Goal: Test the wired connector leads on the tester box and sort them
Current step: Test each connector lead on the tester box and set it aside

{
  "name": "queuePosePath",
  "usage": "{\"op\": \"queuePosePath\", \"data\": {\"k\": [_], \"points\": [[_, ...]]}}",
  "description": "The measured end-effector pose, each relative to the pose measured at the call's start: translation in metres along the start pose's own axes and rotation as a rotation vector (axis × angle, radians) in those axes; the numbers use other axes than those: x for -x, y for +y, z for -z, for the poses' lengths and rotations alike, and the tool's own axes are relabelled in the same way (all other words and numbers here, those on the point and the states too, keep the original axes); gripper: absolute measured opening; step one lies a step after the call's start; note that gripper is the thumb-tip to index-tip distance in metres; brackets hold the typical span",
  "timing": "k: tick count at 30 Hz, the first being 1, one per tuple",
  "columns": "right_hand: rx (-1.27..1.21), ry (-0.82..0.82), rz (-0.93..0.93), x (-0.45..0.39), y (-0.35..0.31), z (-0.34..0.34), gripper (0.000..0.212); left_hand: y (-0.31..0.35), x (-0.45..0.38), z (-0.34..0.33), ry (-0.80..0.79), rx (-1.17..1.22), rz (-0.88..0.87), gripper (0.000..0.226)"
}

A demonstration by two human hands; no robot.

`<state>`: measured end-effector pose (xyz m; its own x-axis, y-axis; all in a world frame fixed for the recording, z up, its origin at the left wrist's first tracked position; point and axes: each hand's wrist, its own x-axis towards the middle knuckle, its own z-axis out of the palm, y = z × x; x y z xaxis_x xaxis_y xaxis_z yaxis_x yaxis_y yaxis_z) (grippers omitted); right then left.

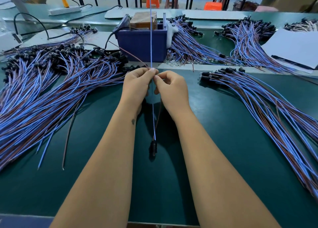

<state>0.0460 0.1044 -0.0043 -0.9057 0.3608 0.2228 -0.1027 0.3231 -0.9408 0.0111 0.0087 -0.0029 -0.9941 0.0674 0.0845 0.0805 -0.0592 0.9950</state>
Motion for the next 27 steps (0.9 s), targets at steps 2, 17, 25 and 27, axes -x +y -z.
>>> {"op": "queuePosePath", "data": {"k": [2, 17, 25, 27], "points": [[-0.003, -0.068, -0.033, 0.000, -0.001, 0.002, 0.020, 0.001, -0.001, -0.001, 0.042, 0.072, 0.000, 0.021], [-0.366, 0.443, 0.072, 0.000, -0.020, 0.033, 0.014, 0.002, 0.007, -0.006, -0.152, 0.003, -0.294, 0.010], [-0.184, 0.568, -0.010, -0.015, 0.001, 0.050, 0.021, -0.014, 0.015, -0.025, -0.483, -0.649, -0.351, 0.021], [-0.135, 0.553, -0.055, -0.015, 0.007, 0.057, 0.024, -0.013, 0.014, -0.023, -0.448, -0.642, -0.298, 0.037]]}}
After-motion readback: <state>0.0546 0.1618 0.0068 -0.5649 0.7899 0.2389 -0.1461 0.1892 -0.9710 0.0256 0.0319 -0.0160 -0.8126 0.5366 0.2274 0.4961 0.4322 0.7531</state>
